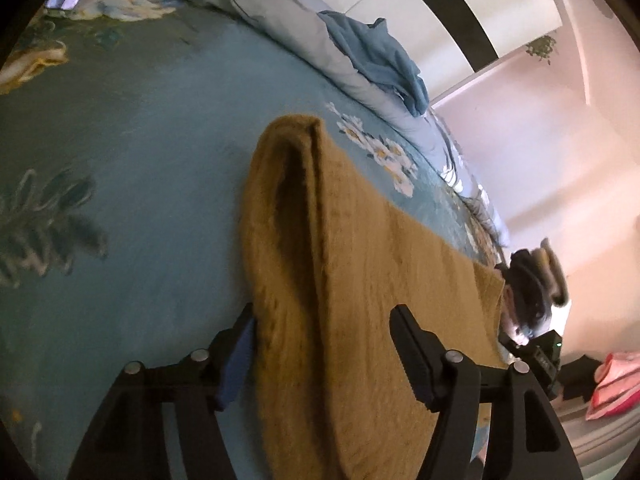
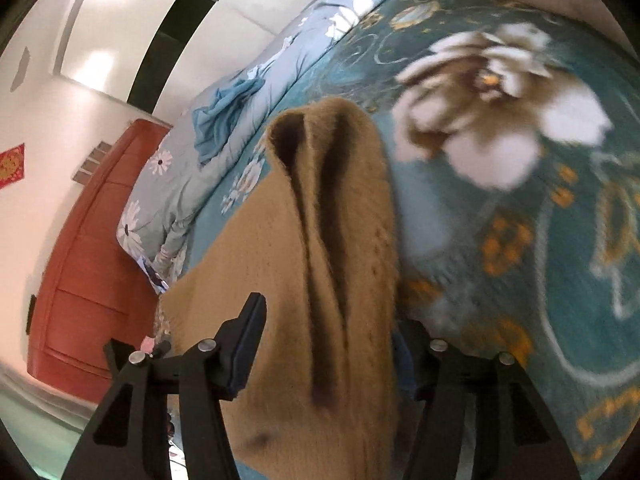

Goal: Fold clothes

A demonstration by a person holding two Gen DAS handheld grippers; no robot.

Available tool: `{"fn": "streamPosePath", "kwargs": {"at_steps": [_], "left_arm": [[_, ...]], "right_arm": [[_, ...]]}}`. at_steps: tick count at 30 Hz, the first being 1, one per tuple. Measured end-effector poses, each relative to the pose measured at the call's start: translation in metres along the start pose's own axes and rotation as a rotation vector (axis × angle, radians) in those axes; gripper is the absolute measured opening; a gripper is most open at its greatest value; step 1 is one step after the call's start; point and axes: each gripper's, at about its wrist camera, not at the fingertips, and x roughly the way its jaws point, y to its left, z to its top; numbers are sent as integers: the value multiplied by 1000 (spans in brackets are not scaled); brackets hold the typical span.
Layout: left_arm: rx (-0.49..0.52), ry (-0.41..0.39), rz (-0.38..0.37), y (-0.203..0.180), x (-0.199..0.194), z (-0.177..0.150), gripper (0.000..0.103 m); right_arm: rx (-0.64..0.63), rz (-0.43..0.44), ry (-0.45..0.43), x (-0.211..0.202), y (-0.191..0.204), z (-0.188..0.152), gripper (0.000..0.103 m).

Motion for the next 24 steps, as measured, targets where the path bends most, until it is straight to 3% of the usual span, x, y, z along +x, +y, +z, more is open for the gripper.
{"fn": "streamPosePath", "kwargs": {"at_steps": [3, 4, 5, 6, 7, 8, 11, 14, 20, 24], "left_arm": [[6, -7, 8, -2, 1, 5, 67], [7, -10, 30, -3, 2, 6, 63], [9, -12, 51, -4, 3, 6, 52], [10, -16, 69, -6, 4, 6, 46], [9, -17, 74, -7, 5, 7, 31], [9, -18, 80, -8, 5, 8, 28], [40, -31, 83, -18, 3, 16, 24], [92, -72, 26, -40, -3, 34, 23], [148, -117, 8, -63, -2, 56, 23], [79, -42, 97, -32, 29, 49, 23]], "right_arm": [[-8, -18, 9, 11, 4, 10, 57], [-11, -33, 14, 13, 5, 13, 50], [-13, -50, 20, 16, 5, 15, 37], [-16, -67, 25, 18, 5, 18, 31], [-19, -68, 28, 19, 6, 20, 26], [-22, -67, 30, 19, 6, 22, 22], [-54, -65, 26, 16, 12, 31, 16], [-106, -45, 12, 10, 30, 50, 15], [-181, -27, -73, -6, 59, 93, 15], [-126, -65, -56, 5, 33, 97, 15]]}}
